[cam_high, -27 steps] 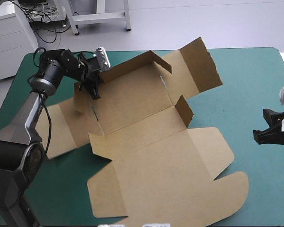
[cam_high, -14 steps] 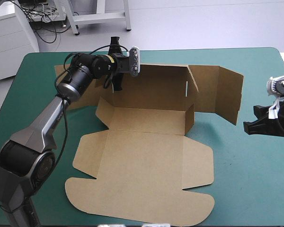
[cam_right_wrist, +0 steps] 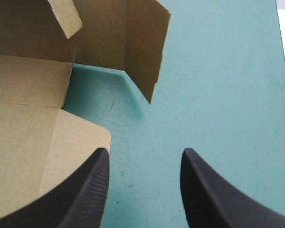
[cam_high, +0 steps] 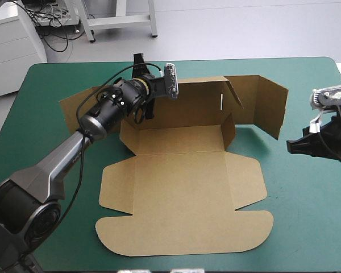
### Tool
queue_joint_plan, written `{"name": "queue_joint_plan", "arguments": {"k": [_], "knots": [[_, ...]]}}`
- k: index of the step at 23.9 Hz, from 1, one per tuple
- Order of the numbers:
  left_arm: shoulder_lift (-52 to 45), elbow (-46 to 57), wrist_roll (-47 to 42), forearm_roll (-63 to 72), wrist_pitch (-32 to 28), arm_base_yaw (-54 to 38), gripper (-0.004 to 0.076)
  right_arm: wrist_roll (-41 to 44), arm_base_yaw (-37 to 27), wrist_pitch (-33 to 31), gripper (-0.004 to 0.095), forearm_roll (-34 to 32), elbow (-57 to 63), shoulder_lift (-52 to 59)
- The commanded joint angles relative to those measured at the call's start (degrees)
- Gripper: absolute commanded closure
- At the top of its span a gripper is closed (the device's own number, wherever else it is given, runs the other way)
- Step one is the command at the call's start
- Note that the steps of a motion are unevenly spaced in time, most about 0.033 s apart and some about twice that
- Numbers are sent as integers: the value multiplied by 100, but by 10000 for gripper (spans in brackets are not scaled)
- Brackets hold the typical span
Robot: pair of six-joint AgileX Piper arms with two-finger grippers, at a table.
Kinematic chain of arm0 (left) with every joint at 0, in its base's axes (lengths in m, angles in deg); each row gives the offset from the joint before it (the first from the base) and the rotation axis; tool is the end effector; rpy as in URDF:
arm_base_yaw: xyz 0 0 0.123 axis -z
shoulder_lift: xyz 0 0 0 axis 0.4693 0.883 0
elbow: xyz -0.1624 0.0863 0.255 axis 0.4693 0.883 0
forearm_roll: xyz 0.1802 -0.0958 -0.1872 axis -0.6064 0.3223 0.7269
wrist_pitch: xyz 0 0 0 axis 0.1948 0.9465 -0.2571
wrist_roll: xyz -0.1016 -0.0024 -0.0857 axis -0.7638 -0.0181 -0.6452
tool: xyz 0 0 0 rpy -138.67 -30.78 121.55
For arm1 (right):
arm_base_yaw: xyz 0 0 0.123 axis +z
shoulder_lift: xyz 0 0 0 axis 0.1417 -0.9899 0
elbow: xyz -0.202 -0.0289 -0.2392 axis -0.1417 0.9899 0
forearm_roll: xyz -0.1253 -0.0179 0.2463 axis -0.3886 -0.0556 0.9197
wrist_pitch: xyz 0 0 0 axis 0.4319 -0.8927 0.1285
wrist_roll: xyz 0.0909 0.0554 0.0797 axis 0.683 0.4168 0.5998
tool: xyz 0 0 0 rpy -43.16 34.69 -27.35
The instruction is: Fold the box
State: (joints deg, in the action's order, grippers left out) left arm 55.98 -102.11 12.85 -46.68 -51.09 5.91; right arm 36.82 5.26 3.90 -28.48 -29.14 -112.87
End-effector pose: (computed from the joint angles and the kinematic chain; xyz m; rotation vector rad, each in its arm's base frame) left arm 0.4247 -0.2440 0.3597 1.5390 1.6151 0.5496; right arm 0.1883 0.0238 0.4700 -0.2203 2.2702 -0.0700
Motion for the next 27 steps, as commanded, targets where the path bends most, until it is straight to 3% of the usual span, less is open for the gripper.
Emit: {"name": "queue_joint_plan", "arguments": {"k": [1, 7, 10, 14, 19, 27], "knots": [[-609, 418, -708, -586, -516, 213, 756, 124, -35, 576, 477, -143, 315, 39], [-1032, 1339, -1657, -1516, -1048, 550, 756, 436, -35, 1330, 477, -82, 746, 14], [-1188, 1866, -2926, -2800, -1214, 800, 756, 451, -35, 1408, 477, -82, 746, -67], [-1188, 2178, -4254, -4188, -792, 1076, 756, 465, -35, 1426, 477, 11, 746, -308], [-1137, 2624, -5630, -5560, -795, 1147, 756, 450, -35, 1757, 477, 261, 696, -725], [-1137, 2857, -6130, -6088, -964, 1216, 756, 166, -216, 1715, 477, 628, -510, -1571]]}}
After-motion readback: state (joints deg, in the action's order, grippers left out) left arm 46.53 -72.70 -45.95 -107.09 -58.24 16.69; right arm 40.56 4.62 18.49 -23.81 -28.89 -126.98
